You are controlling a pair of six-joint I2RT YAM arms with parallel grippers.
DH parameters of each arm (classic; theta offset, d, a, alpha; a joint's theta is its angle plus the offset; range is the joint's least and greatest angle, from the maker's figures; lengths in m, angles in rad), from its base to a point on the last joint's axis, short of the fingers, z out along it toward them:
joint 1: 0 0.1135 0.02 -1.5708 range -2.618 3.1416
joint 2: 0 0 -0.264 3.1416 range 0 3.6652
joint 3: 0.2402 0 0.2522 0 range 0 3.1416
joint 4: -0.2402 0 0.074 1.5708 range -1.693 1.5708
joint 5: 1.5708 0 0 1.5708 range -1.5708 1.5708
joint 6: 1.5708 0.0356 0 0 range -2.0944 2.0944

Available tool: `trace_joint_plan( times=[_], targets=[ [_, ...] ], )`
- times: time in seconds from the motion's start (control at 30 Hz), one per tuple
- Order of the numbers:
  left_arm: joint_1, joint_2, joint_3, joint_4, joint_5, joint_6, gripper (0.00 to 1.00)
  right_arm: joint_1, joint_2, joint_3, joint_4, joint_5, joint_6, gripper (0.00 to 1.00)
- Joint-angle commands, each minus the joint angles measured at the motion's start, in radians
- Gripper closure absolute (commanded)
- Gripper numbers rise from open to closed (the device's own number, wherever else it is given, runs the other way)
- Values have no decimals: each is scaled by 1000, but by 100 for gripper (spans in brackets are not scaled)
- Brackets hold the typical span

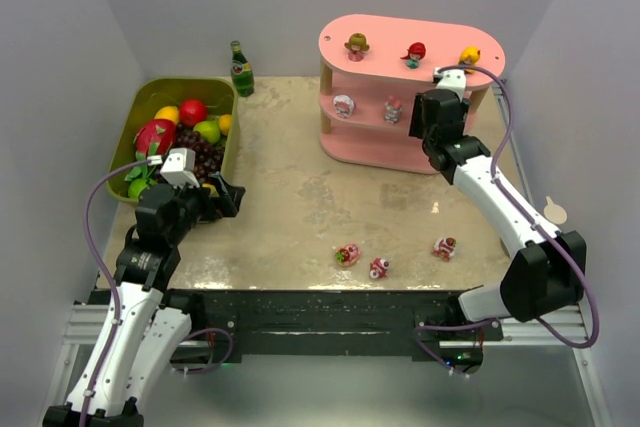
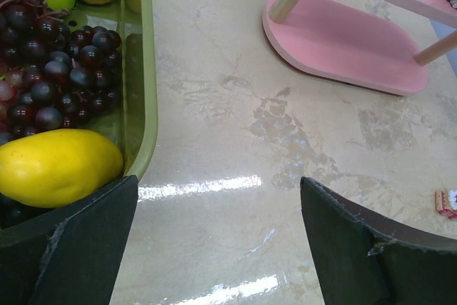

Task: Place and organize the plastic toys onto the shelf

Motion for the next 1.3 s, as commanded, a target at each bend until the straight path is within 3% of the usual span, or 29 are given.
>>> trace_joint_plan(
  times=[0.0, 1.03, 1.27],
  targets=[
    [6, 2, 0, 2, -6, -4, 0, -37, -26, -29, 76, -27, -18, 65],
    [6, 0, 0, 3, -4, -4, 0, -71, -96, -145, 182, -68, -28, 62],
    [6, 2, 0, 2, -6, -4, 0, -69, -122, -227, 295, -57, -38, 60]
  ],
)
